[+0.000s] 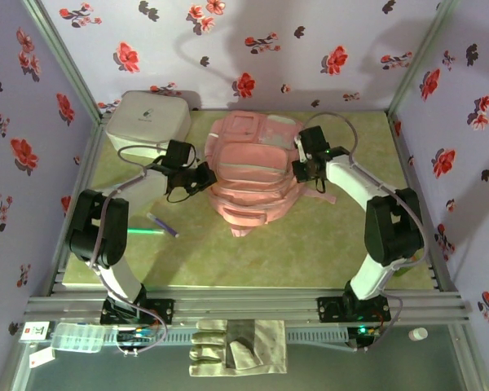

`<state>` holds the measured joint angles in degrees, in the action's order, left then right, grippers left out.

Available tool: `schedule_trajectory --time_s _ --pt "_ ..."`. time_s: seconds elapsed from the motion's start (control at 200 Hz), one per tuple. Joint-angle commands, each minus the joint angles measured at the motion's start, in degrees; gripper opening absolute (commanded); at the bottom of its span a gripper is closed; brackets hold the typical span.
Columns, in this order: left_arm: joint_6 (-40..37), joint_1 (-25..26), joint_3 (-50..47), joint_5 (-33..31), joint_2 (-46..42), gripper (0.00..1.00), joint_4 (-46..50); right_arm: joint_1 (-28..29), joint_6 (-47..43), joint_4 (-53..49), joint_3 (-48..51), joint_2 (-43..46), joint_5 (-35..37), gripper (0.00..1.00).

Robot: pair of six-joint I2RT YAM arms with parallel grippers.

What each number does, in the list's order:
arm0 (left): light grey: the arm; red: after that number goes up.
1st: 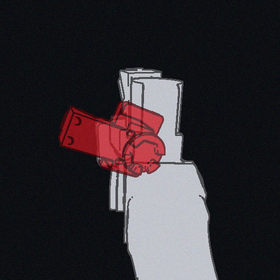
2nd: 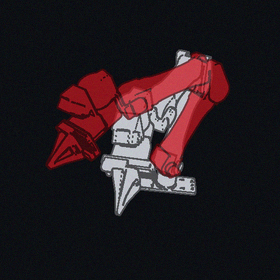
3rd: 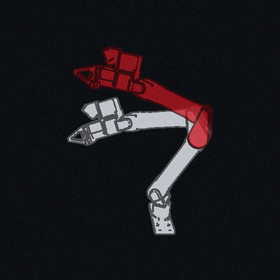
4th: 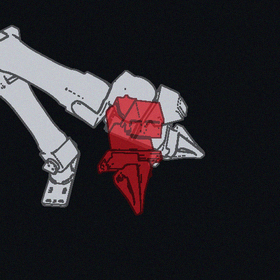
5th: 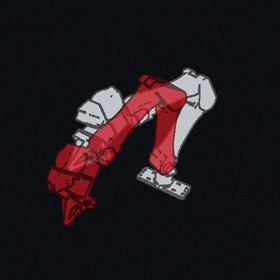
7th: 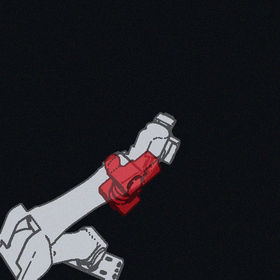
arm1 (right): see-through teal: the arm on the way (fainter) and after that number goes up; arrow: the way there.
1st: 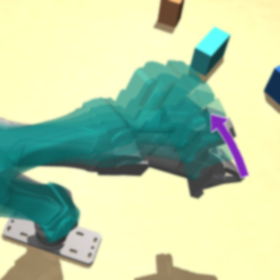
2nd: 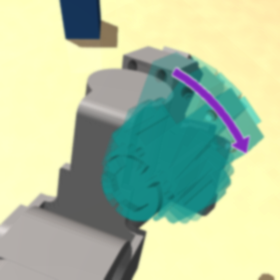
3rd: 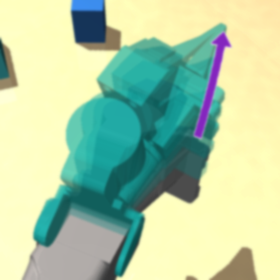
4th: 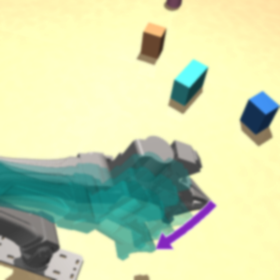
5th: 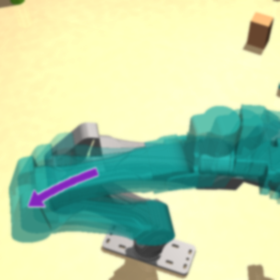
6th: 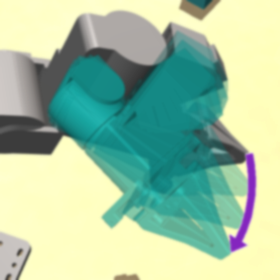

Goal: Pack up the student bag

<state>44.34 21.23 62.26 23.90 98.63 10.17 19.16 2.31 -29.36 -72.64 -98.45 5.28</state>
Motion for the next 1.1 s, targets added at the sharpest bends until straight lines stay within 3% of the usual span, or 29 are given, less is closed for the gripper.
schedule_trajectory --time_s 0.0,0.55,0.735,0.845,0.935,1.095 --pt "-3.5 -1.5 0.4 -3.8 0.9 0.0 5.8 -4.1 3.8 -0.7 -3.1 -1.1 13.5 0.15" --pt "-4.4 -1.4 0.8 -1.7 0.5 0.0 5.3 -5.1 12.4 -3.6 -11.3 -5.5 16.2 0.29" --pt "-2.0 -1.4 -0.6 2.2 0.0 0.0 0.6 -5.0 11.9 -2.0 -8.3 -1.4 6.7 0.34" --pt "-1.0 -1.5 -0.8 2.8 -0.7 0.0 -0.5 -5.0 12.5 0.2 -3.9 4.3 3.3 0.43" --pt "-0.9 -1.5 -0.6 2.8 -1.5 0.09 -0.1 -5.0 12.7 1.7 -0.8 8.6 -1.8 0.52" --pt "-1.2 -1.5 -0.4 2.6 -4.0 0.39 0.3 -4.9 16.2 7.0 5.5 13.0 -14.4 0.65"
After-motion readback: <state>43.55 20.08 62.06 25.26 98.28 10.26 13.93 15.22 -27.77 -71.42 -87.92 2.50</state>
